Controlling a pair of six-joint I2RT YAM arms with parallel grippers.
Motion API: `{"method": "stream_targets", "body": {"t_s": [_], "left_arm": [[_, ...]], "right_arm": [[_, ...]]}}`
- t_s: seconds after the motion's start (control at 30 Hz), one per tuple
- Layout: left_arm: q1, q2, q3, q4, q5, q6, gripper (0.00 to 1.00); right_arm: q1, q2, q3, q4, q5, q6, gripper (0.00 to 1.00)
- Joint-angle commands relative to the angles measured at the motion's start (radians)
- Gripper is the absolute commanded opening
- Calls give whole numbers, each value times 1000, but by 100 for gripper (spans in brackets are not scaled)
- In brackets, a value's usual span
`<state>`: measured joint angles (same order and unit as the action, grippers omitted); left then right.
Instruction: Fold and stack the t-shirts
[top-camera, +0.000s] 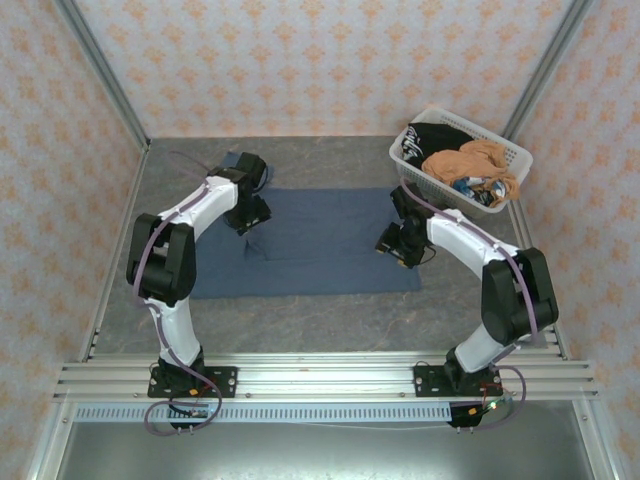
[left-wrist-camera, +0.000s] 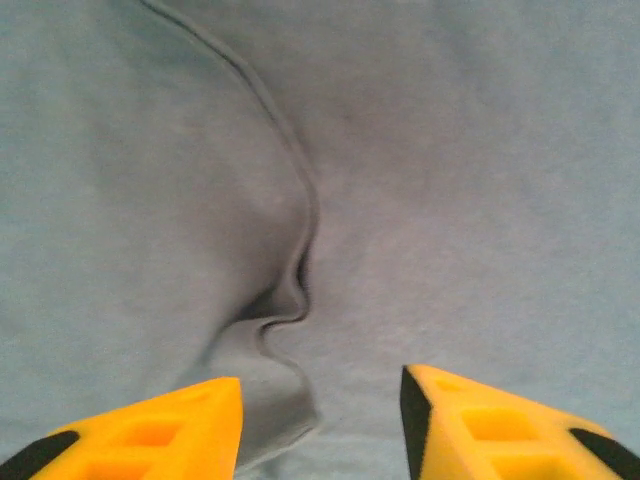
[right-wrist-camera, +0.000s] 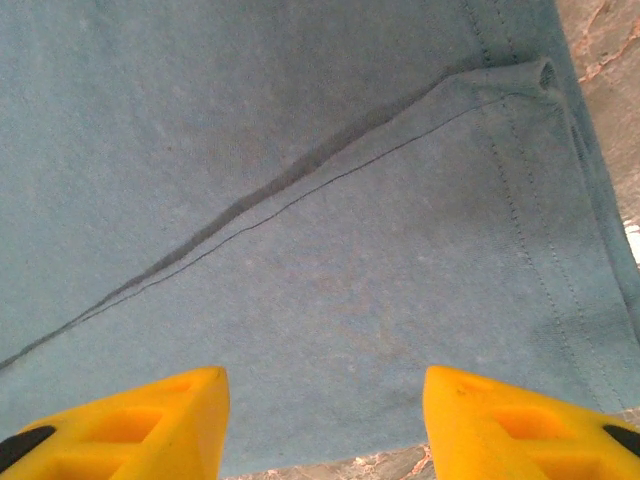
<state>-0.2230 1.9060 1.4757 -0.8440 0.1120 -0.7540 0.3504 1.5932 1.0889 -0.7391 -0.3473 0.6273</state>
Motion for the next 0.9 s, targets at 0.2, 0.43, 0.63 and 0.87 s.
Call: {"method": "stream_targets", "body": {"t_s": [0.2,0.43,0.63,0.87], "left_arm": [[-89,135,198,-300,-179,237,58],[-167,278,319,-436,-345,318,56],[-176,272,311,-422,-393,314,49],[-177,269,305,-404,-383,309,19]], "right_arm": [[-5,29,57,0,-20,-14,54],[-6,21,60,-7,-19,-14,54],[-5,8,37,2,-22,-10,54],[-6,2,30,0,-22,-12,54]]}}
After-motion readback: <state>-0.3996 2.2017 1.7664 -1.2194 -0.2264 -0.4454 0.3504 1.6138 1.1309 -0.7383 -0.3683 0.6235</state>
